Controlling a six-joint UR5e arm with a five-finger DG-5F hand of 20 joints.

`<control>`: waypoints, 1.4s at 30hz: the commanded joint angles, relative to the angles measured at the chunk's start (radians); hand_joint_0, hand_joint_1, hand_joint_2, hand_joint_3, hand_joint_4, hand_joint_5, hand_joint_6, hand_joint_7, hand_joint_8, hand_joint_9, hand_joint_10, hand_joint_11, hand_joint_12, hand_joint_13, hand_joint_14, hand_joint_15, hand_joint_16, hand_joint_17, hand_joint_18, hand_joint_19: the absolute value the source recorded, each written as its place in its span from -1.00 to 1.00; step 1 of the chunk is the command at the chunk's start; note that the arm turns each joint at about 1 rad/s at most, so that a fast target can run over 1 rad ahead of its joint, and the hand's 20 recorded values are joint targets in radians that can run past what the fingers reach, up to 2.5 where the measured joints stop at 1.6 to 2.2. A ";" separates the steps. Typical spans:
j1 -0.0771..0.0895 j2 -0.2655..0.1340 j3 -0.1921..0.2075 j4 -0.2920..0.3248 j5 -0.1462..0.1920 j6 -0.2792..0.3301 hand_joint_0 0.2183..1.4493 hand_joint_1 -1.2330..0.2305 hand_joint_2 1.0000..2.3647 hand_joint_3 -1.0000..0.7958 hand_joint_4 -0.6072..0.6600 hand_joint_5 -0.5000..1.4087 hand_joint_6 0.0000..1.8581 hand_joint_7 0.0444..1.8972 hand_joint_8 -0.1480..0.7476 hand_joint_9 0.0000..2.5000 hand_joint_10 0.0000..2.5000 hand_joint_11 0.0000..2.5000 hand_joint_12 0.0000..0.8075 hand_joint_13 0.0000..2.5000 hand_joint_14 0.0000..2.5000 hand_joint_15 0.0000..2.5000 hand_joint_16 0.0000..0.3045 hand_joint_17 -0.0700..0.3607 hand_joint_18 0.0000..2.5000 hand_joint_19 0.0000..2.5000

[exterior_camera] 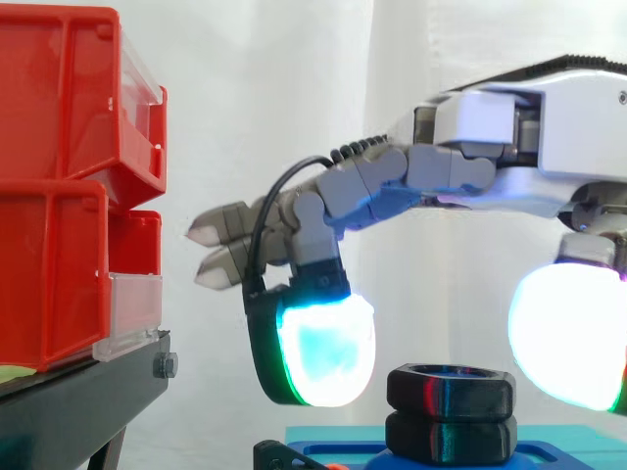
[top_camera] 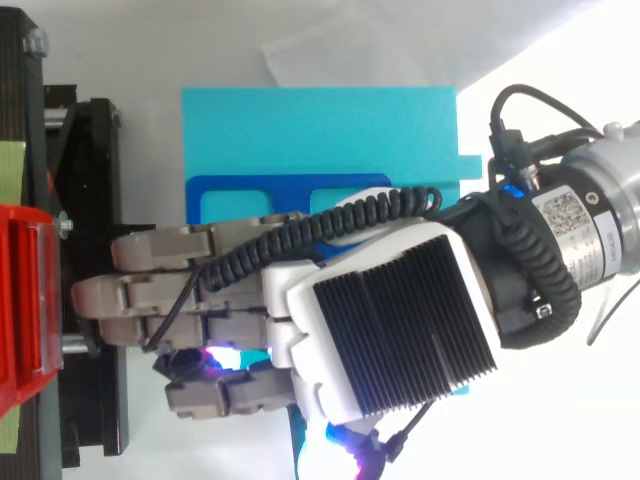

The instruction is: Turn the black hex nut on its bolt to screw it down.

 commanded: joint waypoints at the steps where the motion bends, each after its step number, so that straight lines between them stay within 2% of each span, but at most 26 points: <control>1: -0.007 0.000 0.003 -0.023 -0.001 -0.016 -0.89 0.20 -1.00 -0.44 0.49 -0.66 -0.46 0.15 0.05 -0.69 -1.00 -1.00 0.06 -0.87 -1.00 -1.00 -0.48 0.15 -0.72 -0.98; 7: -0.021 0.000 0.003 -0.024 -0.002 -0.018 -0.83 -0.01 -1.00 -0.44 0.43 -0.69 -0.46 0.01 0.01 -0.70 -1.00 -1.00 0.02 -0.88 -1.00 -1.00 -0.51 0.11 -0.73 -0.98; 11: -0.022 0.000 0.003 -0.020 -0.002 -0.018 -0.74 0.01 -1.00 -0.44 0.38 -0.69 -0.46 -0.01 -0.05 -0.71 -1.00 -1.00 -0.04 -0.89 -1.00 -1.00 -0.54 0.05 -0.75 -0.97; 16: -0.025 0.000 0.003 -0.023 -0.002 -0.018 -0.83 0.20 -1.00 -0.44 0.42 -0.69 -0.46 -0.01 0.01 -0.70 -1.00 -1.00 0.02 -0.88 -1.00 -1.00 -0.50 0.11 -0.73 -0.98; 21: -0.028 0.000 0.003 -0.024 -0.007 -0.018 -0.84 0.20 -1.00 -0.44 0.41 -0.69 -0.46 -0.02 0.01 -0.70 -1.00 -1.00 0.02 -0.88 -1.00 -1.00 -0.50 0.11 -0.74 -0.98; 25: -0.030 0.000 0.003 -0.024 -0.024 -0.018 -0.88 0.27 -1.00 -0.44 0.42 -0.69 -0.46 -0.03 0.03 -0.70 -1.00 -1.00 0.05 -0.89 -1.00 -1.00 -0.48 0.14 -0.73 -0.98; 28: -0.033 0.000 0.003 -0.037 -0.044 -0.024 -0.82 0.22 -1.00 -0.44 0.39 -0.69 -0.46 -0.04 0.00 -0.71 -1.00 -1.00 0.01 -0.89 -1.00 -1.00 -0.51 0.11 -0.75 -0.97; 31: -0.037 0.000 0.005 -0.057 -0.050 -0.041 -0.72 0.15 -1.00 -0.44 0.34 -0.69 -0.46 -0.04 -0.06 -0.72 -1.00 -1.00 -0.07 -0.90 -1.00 -1.00 -0.55 0.04 -0.78 -0.97; 37: -0.044 0.002 0.022 -0.097 -0.050 -0.067 -0.71 0.22 -1.00 -0.44 0.33 -0.69 -0.46 -0.04 -0.06 -0.72 -1.00 -1.00 -0.07 -0.90 -1.00 -1.00 -0.56 0.03 -0.79 -0.96; 42: -0.048 0.002 0.031 -0.112 -0.050 -0.070 -0.63 0.14 -1.00 -0.44 0.28 -0.69 -0.46 -0.05 -0.11 -0.73 -1.00 -1.00 -0.13 -0.91 -1.00 -1.00 -0.59 -0.03 -0.81 -0.96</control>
